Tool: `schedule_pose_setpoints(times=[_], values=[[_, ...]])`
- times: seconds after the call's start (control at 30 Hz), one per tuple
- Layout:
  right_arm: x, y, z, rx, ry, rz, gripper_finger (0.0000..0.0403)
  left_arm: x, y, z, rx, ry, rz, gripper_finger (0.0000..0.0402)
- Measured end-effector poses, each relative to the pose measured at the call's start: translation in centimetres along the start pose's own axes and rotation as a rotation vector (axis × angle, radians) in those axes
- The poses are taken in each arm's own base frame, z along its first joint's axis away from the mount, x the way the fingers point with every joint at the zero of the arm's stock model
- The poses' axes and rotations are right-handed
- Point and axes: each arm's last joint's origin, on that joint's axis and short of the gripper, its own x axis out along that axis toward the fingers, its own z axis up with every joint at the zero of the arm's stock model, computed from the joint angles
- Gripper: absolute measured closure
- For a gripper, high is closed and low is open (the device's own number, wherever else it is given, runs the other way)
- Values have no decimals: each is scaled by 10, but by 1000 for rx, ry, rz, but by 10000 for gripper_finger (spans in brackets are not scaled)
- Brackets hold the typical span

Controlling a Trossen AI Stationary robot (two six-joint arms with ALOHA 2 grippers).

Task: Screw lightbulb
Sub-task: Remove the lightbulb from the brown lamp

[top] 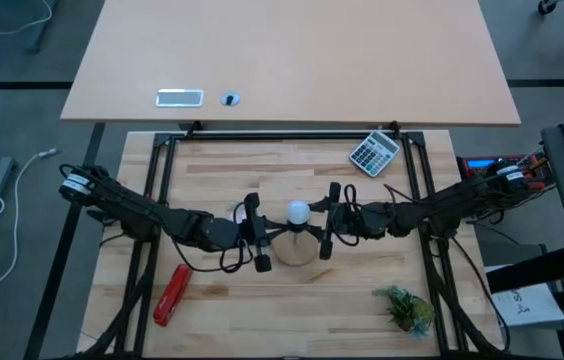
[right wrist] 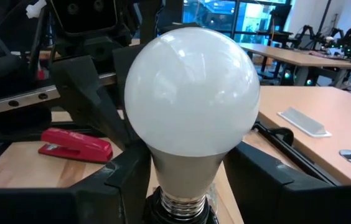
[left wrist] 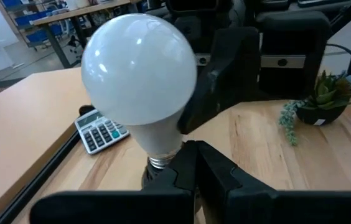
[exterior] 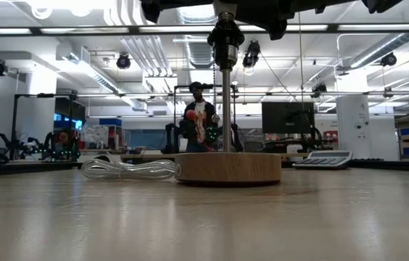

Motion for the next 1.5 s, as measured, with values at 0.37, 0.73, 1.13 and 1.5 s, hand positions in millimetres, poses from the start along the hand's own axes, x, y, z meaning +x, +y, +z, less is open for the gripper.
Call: schedule_pose_setpoints(times=[0.37, 0.73, 1.13, 1.5], values=[[-1, 1, 3, 19, -24, 21, 219, -1, -2, -2, 1, 18, -5, 402], [-7, -2, 13, 23, -60, 21, 221, -5, -8, -5, -20, 41, -28, 401], [-13, -5, 18, -1, -36, 22, 222, -7, -11, -4, -19, 38, -38, 401], [-23, -9, 19, 1, -45, 22, 221, -7, -12, -4, -16, 37, -39, 402]])
